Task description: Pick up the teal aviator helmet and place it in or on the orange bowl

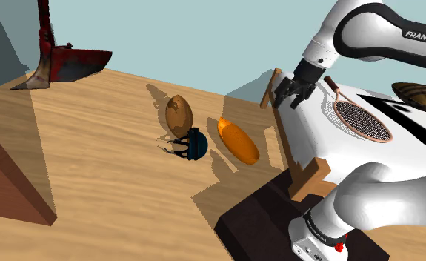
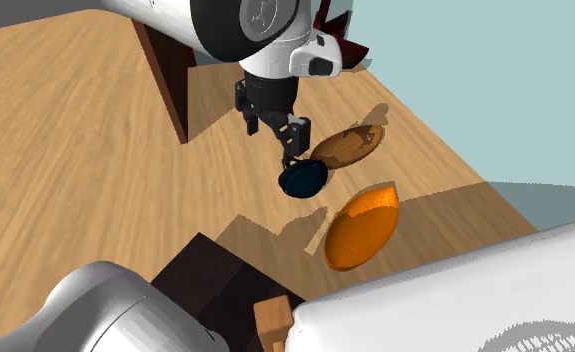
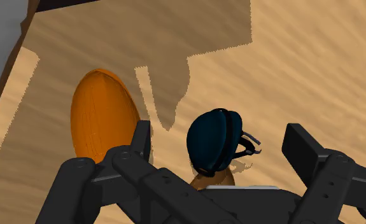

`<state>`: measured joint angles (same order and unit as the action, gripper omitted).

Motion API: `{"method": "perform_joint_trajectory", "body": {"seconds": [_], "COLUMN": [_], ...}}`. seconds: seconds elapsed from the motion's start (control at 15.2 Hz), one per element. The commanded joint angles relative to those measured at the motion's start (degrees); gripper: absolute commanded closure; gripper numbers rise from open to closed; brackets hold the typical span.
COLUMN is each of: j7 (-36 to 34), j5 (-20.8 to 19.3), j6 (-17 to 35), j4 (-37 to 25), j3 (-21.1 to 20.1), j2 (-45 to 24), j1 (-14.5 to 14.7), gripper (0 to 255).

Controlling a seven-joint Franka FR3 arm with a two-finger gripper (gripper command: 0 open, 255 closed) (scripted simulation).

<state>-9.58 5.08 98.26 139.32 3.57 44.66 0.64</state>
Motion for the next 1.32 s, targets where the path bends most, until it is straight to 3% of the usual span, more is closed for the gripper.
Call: {"method": "perform_joint_trajectory", "body": {"seconds": [0.0, 0.59, 1.25], "j7": [0.0, 12.6, 25.1], "j5": [0.0, -1.4, -1.3], "j6": [0.0, 13.8, 24.2], "j4": [0.0, -3.3, -13.6], "j3": [0.0, 2.0, 1.8], "j2": [0.0, -19.2, -41.8], "j1": [0.0, 4.3, 7.8], "gripper": [0, 0, 0]}}
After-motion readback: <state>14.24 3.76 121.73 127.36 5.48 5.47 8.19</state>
